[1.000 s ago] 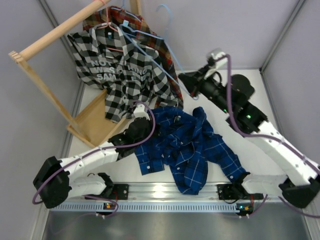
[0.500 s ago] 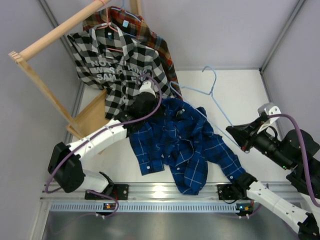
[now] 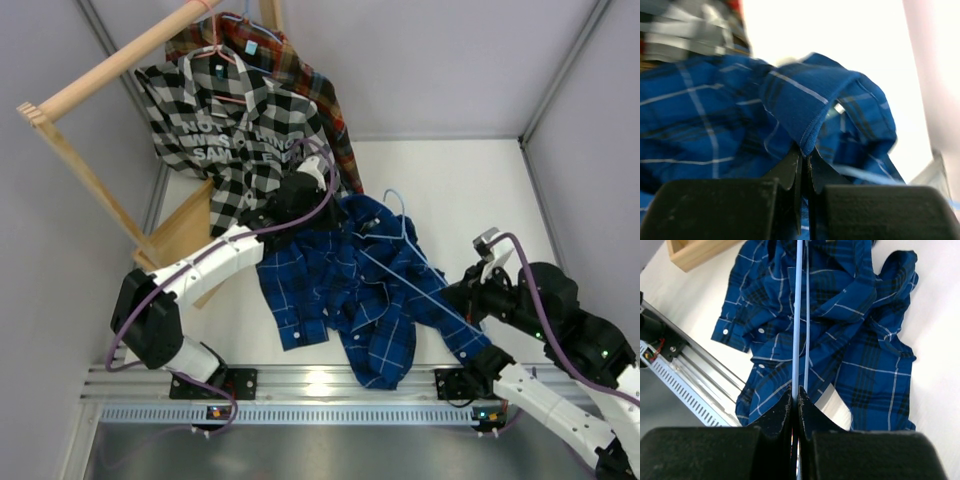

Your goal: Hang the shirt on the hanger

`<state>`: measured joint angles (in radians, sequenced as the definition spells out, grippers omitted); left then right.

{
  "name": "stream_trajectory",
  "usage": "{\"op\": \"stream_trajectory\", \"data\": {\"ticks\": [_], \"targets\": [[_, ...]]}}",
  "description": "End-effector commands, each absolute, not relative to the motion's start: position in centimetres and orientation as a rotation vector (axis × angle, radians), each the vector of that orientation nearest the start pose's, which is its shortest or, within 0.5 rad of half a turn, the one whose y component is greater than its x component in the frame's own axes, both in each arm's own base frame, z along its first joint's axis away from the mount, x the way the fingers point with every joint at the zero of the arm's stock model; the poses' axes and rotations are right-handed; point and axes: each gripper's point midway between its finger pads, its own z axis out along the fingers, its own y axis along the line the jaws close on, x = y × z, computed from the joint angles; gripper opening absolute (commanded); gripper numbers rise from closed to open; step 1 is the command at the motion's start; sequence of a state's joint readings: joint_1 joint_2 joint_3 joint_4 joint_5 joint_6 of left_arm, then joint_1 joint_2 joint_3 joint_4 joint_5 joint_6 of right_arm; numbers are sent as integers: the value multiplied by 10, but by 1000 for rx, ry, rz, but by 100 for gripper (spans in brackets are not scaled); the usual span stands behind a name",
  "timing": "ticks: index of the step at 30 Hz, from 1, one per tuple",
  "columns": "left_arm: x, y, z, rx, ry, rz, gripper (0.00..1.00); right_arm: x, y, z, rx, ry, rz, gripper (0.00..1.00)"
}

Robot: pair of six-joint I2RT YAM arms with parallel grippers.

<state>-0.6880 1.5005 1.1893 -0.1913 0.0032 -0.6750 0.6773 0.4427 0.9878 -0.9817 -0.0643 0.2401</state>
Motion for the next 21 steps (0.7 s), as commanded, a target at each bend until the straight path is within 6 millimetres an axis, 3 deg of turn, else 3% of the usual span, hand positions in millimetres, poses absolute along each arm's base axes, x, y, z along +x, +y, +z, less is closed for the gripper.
{"op": "stream_trajectory", "data": {"ticks": [1, 5, 6, 7, 8, 10, 16, 21], "targets": [[307, -335, 256, 202, 2062, -1049, 0, 136, 129, 270, -428, 1966, 641, 0], [266, -355, 269, 435, 2017, -1148, 0, 153, 139, 277, -396, 1886, 656, 0], [253, -357, 265, 513, 2035, -1157, 0, 156, 145, 288, -398, 1825, 689, 0], [241, -365, 277, 572, 2016, -1158, 0, 156, 147, 291, -401, 1793, 703, 0], [234, -366, 280, 604, 2019, -1128, 0, 158, 149, 286, -398, 1785, 707, 0], [222, -366, 287, 675, 2023, -1000, 0, 160, 145, 297, -354, 1718, 712, 0], [221, -348, 310, 652, 1994, -835, 0, 150, 144, 318, -366, 1530, 775, 0], [219, -332, 328, 659, 1966, -755, 0, 146, 151, 310, -388, 1510, 815, 0]]}}
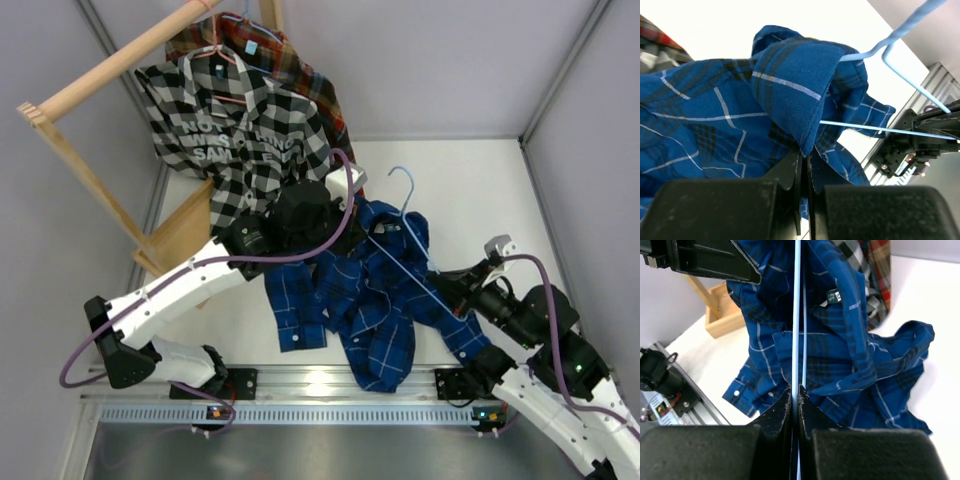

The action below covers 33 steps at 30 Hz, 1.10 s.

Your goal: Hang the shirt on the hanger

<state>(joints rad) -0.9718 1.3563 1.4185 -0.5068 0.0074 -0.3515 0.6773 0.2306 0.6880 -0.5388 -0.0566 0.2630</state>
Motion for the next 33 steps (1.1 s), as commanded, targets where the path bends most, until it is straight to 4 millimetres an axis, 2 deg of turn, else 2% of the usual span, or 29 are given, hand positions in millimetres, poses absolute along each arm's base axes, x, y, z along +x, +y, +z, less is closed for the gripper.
{"op": "stream_trajectory", "data": {"ticks": [1, 5, 6, 15, 16, 18, 21, 22, 23, 24, 25, 26, 27, 28, 29, 30, 32, 33], "targets": [[216, -333, 329, 676, 1964, -761, 0, 145, 155, 311, -397, 1509, 841, 0], [206, -338, 330, 764, 1966, -727, 0, 131, 188, 302, -558, 1484, 998, 0], [203, -336, 332, 776, 1969, -706, 0, 131, 192, 305, -573, 1463, 1017, 0], [191, -311, 330, 835, 1995, -558, 0, 147, 214, 302, -609, 1531, 1047, 0], [191, -308, 327, 837, 2003, -541, 0, 148, 216, 310, -607, 1490, 1060, 0], [189, -303, 326, 843, 2004, -529, 0, 148, 221, 311, -617, 1467, 1081, 0], [201, -290, 322, 785, 2040, -409, 0, 147, 223, 324, -606, 1376, 1110, 0], [206, -285, 324, 751, 2043, -370, 0, 147, 224, 318, -608, 1371, 1121, 0], [211, -279, 332, 704, 2037, -334, 0, 144, 225, 326, -609, 1316, 1137, 0], [213, -278, 336, 691, 2032, -329, 0, 143, 226, 325, -595, 1309, 1157, 0], [213, -279, 341, 683, 2024, -335, 0, 145, 227, 314, -586, 1317, 1167, 0], [214, -279, 346, 670, 2015, -342, 0, 146, 228, 312, -575, 1308, 1177, 0], [214, -280, 356, 657, 1998, -364, 0, 144, 229, 319, -557, 1268, 1206, 0], [212, -282, 359, 665, 1992, -381, 0, 145, 231, 310, -556, 1275, 1220, 0], [205, -289, 360, 723, 1985, -432, 0, 144, 235, 308, -569, 1275, 1242, 0], [200, -295, 363, 761, 1977, -473, 0, 141, 236, 315, -571, 1235, 1267, 0], [191, -307, 358, 869, 1968, -525, 1, 141, 241, 311, -585, 1236, 1294, 0], [183, -315, 356, 926, 1964, -568, 1, 141, 242, 315, -585, 1217, 1304, 0]]}}
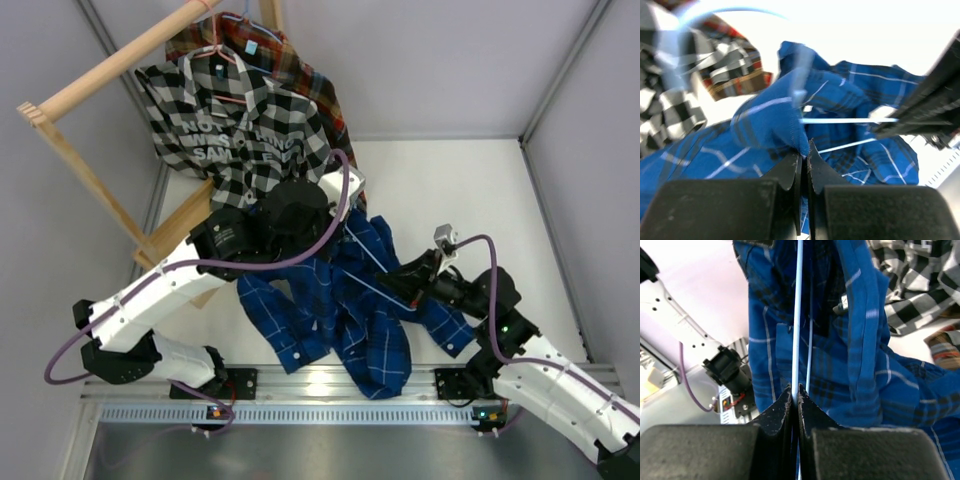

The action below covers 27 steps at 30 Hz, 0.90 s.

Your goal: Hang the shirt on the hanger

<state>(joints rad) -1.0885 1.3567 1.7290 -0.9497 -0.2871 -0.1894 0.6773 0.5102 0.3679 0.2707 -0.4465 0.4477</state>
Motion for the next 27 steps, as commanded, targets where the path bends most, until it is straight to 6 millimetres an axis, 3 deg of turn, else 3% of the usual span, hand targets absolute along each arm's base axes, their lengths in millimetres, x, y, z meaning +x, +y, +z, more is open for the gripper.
{"op": "stream_trajectory", "data": {"ticks": [1, 5, 7, 8, 9, 10, 11, 13, 18, 22, 27], "targets": [[179, -317, 351, 979, 1959, -564, 1, 142, 243, 316, -584, 1213, 1304, 0], [175, -320, 342, 1039, 1961, -535, 1, 144, 244, 318, -577, 1205, 1305, 0], [181, -313, 345, 1009, 1955, -483, 10, 143, 243, 316, -573, 1191, 1305, 0], [184, -309, 347, 993, 1950, -463, 18, 142, 241, 319, -564, 1174, 1308, 0], [186, -304, 352, 975, 1936, -448, 37, 140, 240, 318, -560, 1162, 1311, 0], [192, -298, 356, 949, 1925, -402, 48, 138, 238, 318, -554, 1137, 1315, 0], [194, -292, 365, 928, 1903, -388, 70, 137, 237, 318, -545, 1128, 1327, 0], [202, -283, 375, 915, 1865, -327, 82, 138, 235, 312, -517, 1127, 1333, 0], [218, -265, 408, 862, 1769, -205, 89, 134, 232, 311, -483, 1059, 1375, 0], [222, -257, 426, 934, 1622, -141, 91, 136, 232, 311, -479, 1049, 1377, 0], [217, -262, 430, 1137, 1453, -272, 95, 137, 231, 307, -463, 1046, 1370, 0]]}}
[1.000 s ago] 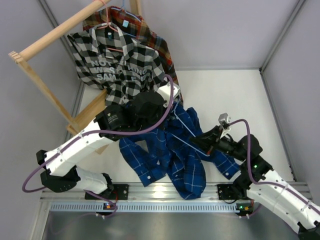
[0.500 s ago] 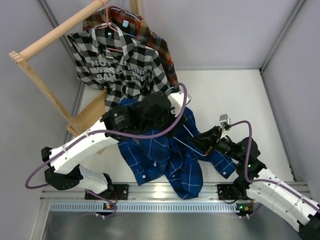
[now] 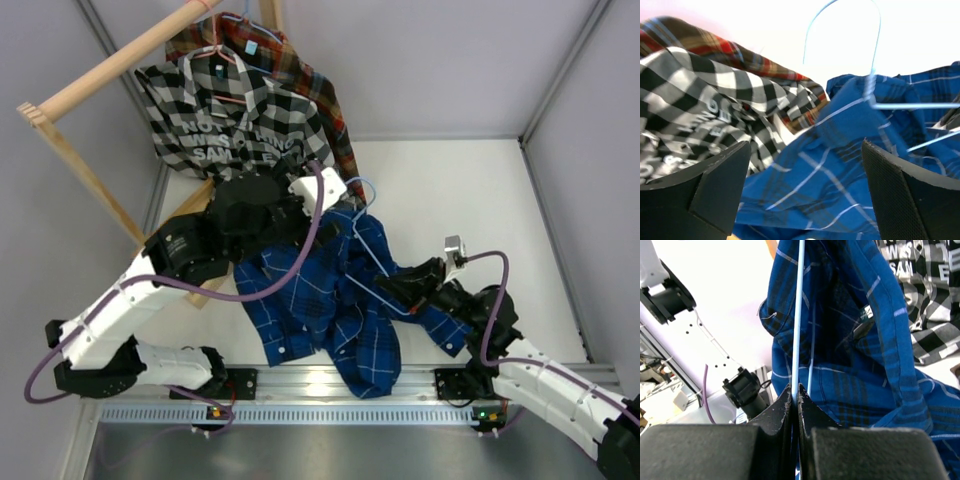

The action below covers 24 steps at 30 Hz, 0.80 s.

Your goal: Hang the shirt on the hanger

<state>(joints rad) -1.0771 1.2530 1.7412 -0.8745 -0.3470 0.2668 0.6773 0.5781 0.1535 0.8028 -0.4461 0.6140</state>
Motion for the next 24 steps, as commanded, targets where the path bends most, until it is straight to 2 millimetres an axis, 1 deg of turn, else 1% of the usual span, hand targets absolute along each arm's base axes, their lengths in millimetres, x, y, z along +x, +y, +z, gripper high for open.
{"op": "stream_trajectory", "data": {"ticks": [1, 2, 3, 4, 5, 6, 7, 8, 9, 10, 12, 13, 14, 15, 16, 18, 19, 20, 24], "targets": [[214, -264, 423, 1220, 1426, -306, 95, 136, 231, 306, -469, 1052, 1374, 0], [219, -258, 419, 1254, 1414, -345, 91, 135, 232, 305, -479, 1051, 1377, 0], [219, -259, 416, 1287, 1397, -389, 91, 133, 233, 304, -493, 1054, 1381, 0], [205, -268, 412, 1365, 1345, -514, 91, 129, 235, 301, -521, 1060, 1389, 0], [211, -262, 416, 1358, 1351, -542, 91, 128, 235, 300, -533, 1061, 1391, 0], [211, -267, 410, 1393, 1357, -601, 87, 127, 236, 299, -545, 1064, 1391, 0], [194, -274, 412, 1459, 1301, -728, 86, 124, 235, 300, -558, 1058, 1391, 0], [188, -270, 411, 1490, 1313, -777, 86, 123, 236, 297, -568, 1071, 1389, 0], [187, -274, 403, 1524, 1316, -818, 83, 122, 236, 298, -576, 1065, 1385, 0], [183, -276, 401, 1539, 1312, -860, 82, 119, 235, 300, -592, 1056, 1383, 0], [178, -275, 389, 1573, 1342, -920, 83, 116, 235, 298, -612, 1060, 1378, 0], [176, -277, 383, 1587, 1354, -948, 84, 112, 234, 302, -628, 1045, 1379, 0], [171, -278, 383, 1601, 1344, -987, 84, 112, 234, 301, -641, 1043, 1370, 0], [168, -277, 379, 1613, 1355, -1006, 83, 112, 234, 300, -645, 1058, 1366, 0], [167, -277, 377, 1615, 1365, -1017, 79, 111, 233, 301, -647, 1053, 1362, 0], [165, -277, 374, 1615, 1371, -1033, 78, 109, 233, 301, -666, 1049, 1355, 0], [165, -277, 374, 1615, 1371, -1033, 78, 105, 234, 300, -692, 1041, 1361, 0], [165, -277, 374, 1613, 1375, -1038, 75, 103, 235, 301, -709, 1035, 1366, 0], [156, -278, 373, 1624, 1364, -1098, 72, 90, 236, 304, -784, 998, 1394, 0]]}}
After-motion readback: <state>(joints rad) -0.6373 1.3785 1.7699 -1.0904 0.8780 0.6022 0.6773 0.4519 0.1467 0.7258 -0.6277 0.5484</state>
